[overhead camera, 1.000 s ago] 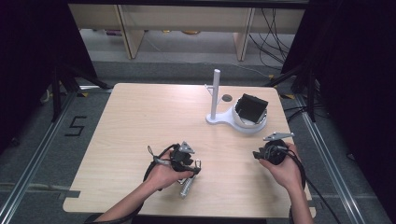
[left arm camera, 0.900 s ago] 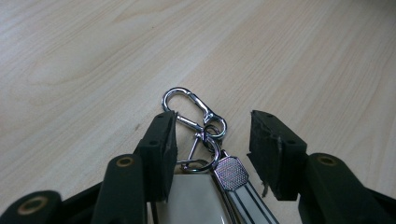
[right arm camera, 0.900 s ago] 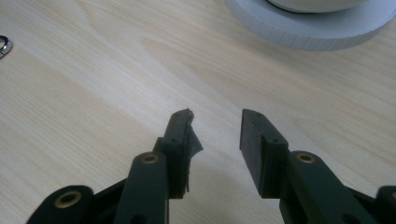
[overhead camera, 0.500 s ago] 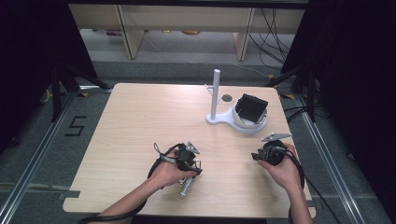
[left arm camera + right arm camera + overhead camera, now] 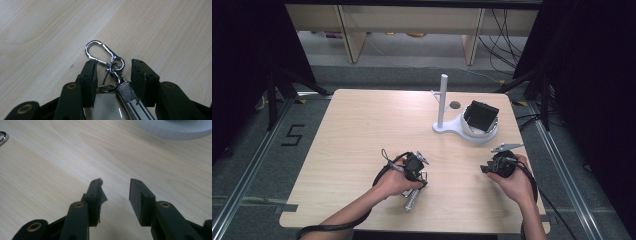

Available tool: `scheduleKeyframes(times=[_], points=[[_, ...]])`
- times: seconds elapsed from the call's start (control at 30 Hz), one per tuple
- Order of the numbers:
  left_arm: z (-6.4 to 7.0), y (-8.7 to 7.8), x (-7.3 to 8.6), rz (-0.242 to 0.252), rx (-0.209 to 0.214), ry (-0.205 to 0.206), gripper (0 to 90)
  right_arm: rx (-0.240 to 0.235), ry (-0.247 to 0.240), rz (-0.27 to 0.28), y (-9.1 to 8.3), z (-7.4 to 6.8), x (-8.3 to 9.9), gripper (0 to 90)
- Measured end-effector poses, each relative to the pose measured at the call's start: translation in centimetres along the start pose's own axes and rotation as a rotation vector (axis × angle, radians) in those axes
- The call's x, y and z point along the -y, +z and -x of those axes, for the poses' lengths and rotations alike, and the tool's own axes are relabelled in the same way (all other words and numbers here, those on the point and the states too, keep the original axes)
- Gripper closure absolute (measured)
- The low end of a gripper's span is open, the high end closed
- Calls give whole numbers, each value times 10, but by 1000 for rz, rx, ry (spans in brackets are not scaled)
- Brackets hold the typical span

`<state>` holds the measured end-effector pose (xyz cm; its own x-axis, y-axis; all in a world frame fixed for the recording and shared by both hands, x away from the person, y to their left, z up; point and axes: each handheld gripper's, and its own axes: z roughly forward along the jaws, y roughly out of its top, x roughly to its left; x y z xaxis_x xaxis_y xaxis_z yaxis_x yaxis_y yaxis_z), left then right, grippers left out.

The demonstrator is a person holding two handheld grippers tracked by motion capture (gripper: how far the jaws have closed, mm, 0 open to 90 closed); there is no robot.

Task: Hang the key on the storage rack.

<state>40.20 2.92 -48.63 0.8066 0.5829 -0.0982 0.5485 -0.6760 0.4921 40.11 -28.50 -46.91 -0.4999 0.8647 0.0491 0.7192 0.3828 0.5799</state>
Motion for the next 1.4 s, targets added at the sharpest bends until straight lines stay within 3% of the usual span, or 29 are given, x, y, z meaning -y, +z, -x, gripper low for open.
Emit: scheduleKeyframes(times=[0.07, 0.1, 0.17, 0.3, 0.33, 0.57, 0.9, 1.0, 1.03, 1.07, 1.27, 1.4], points=[[0, 0, -2, -19, 1, 4, 562, -3, 5, -4, 0, 0, 0, 628], [-1, -2, -4, -61, -3, 33, 562, -4, 6, -4, 0, 0, 0, 628], [-2, -2, -6, -77, -8, 50, 564, -3, 11, 6, 1, -1, 0, 627], [-1, -1, -11, -121, -7, 44, 562, -1, -10, -1, 2, 0, 1, 627], [0, 0, -12, -127, -7, 42, 562, -4, 6, -7, 1, -1, 0, 626], [0, 2, -17, -181, -4, 44, 565, -4, -3, -9, 2, 0, 1, 624], [-3, 3, -17, -189, -5, 33, 607, -6, 2, -2, 5, -1, 2, 622], [-2, 2, -16, -198, -28, 64, 655, -7, -3, -16, 4, -1, 2, 622], [-1, 3, -16, -179, -40, 58, 685, -7, -2, -16, 4, -1, 2, 622], [-1, 2, -15, -196, -51, 93, 709, -7, -2, -16, 4, -1, 2, 622], [3, 0, -12, -194, -60, 164, 793, -8, -6, -18, 4, -1, 2, 621], [2, -1, -13, -173, -53, 160, 825, -8, -5, -18, 4, -1, 2, 621]])
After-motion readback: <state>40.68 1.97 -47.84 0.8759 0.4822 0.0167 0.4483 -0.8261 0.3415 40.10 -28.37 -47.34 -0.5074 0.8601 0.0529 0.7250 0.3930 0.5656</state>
